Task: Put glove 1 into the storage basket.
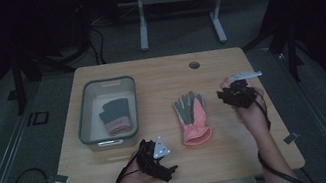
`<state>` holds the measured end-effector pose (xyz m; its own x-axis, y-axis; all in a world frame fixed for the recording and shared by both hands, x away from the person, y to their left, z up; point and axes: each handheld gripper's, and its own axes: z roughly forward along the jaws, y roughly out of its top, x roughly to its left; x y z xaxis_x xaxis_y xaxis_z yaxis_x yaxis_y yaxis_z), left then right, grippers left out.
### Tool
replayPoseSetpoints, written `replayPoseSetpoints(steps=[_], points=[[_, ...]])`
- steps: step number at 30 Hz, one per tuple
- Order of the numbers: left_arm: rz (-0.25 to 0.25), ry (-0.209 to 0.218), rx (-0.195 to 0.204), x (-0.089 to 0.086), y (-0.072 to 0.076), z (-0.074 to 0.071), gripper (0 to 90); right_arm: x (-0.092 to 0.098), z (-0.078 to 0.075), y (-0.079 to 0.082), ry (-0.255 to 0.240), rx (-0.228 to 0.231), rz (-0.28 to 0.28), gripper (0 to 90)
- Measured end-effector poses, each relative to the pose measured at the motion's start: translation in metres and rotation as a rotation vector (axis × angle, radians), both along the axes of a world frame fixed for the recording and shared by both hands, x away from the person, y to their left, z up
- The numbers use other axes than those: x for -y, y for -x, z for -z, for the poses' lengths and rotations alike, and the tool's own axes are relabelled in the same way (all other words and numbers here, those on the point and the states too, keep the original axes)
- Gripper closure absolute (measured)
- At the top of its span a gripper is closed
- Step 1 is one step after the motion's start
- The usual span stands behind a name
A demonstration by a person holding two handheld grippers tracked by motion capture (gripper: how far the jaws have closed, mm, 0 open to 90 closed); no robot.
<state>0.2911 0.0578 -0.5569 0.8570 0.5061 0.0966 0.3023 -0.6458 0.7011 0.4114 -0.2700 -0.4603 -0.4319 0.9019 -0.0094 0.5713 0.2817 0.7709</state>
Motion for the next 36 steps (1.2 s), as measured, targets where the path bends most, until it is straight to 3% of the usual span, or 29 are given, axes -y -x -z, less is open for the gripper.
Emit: replayPoseSetpoints(steps=[6, 12, 20, 24, 28, 31, 34, 36], points=[[-0.006, 0.005, -0.003, -0.002, 0.001, -0.001, 1.0, 0.062, 0.008, -0.021, 0.040, -0.017, 0.078, 66.3], [-0.001, -0.003, -0.006, -0.002, 0.002, 0.001, 1.0, 0.088, 0.015, -0.041, 0.127, -0.029, 0.094, 62.0], [-0.011, 0.008, -0.021, -0.002, -0.001, 0.001, 1.0, 0.089, 0.043, -0.063, 0.152, -0.097, 0.078, 59.8], [-0.009, 0.000, -0.013, -0.001, 0.000, 0.002, 1.0, 0.084, 0.055, -0.065, 0.197, -0.099, 0.066, 60.2], [-0.014, 0.007, -0.014, -0.002, 0.001, 0.001, 1.0, 0.081, 0.061, -0.064, 0.220, -0.085, 0.072, 71.8], [-0.015, 0.006, -0.016, -0.002, 0.001, 0.001, 1.0, 0.080, 0.060, -0.064, 0.204, -0.094, 0.095, 82.6], [-0.017, 0.007, -0.016, -0.002, 0.001, 0.001, 1.0, 0.079, 0.049, -0.059, 0.200, -0.072, 0.138, 85.6], [-0.016, 0.010, -0.016, -0.003, 0.000, 0.001, 1.0, 0.079, 0.040, -0.053, 0.167, -0.058, 0.147, 86.0]])
